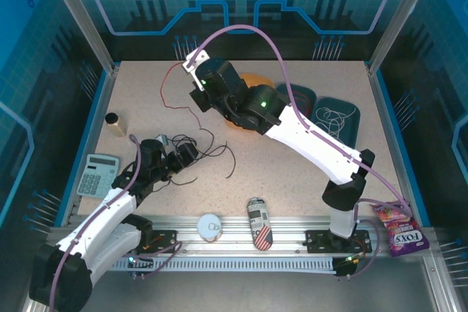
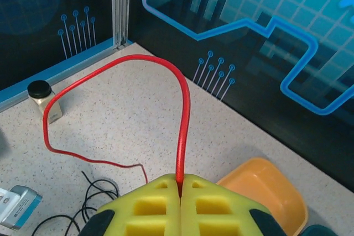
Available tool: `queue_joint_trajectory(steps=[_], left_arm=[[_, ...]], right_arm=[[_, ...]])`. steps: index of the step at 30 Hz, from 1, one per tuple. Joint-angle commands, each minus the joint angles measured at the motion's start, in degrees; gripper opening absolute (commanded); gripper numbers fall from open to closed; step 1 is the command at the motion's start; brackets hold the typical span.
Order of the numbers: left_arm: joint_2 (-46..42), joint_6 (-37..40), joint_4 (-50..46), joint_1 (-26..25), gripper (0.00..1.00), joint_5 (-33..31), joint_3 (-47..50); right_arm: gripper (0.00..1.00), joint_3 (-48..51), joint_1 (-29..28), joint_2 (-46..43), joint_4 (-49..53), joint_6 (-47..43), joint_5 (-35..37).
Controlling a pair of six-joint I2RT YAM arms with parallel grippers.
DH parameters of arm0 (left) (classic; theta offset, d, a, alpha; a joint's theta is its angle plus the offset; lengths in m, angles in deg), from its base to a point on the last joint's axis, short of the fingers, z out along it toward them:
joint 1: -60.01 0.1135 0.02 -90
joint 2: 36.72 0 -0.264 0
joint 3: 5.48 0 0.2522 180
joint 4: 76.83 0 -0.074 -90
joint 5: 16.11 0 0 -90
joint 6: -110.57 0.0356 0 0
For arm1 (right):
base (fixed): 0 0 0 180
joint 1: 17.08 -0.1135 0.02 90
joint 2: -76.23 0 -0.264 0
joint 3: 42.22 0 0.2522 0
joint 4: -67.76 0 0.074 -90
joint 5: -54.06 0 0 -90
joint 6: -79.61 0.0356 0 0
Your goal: Untangle the cables
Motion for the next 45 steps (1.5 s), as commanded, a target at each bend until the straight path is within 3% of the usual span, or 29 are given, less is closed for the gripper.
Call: queue_joint_trajectory(steps=[1,18,27,37,45], left_arm=[[-0.54,0.07,0.49,0.59,0.99,0.57,0.94],[-0.61,0.09,0.62,0.59,0.99,0.63,1.07],[-0.49,-0.06,0.73,0.6,0.99,0.56,0.99],[-0.05,-0.12,1.1,0.59,0.99,0.56,0.95],[1.17,-0.36,1.71,0.59,0.99,0.98,0.33]], right_arm=[[0.0,-2.86,-0.88,-2.39,-0.38,-2.76,2.85],[0.0,-2.4,-0.46,-7.43,1.49,-2.2,10.02],[0.0,2.4,3.53,-11.96,2.0,-0.6,11.35],[0.0,11.64,14.7,-20.05,5.09,4.53,10.36],[0.0,21.86,28.15,-25.79,4.55,9.18,1.81]])
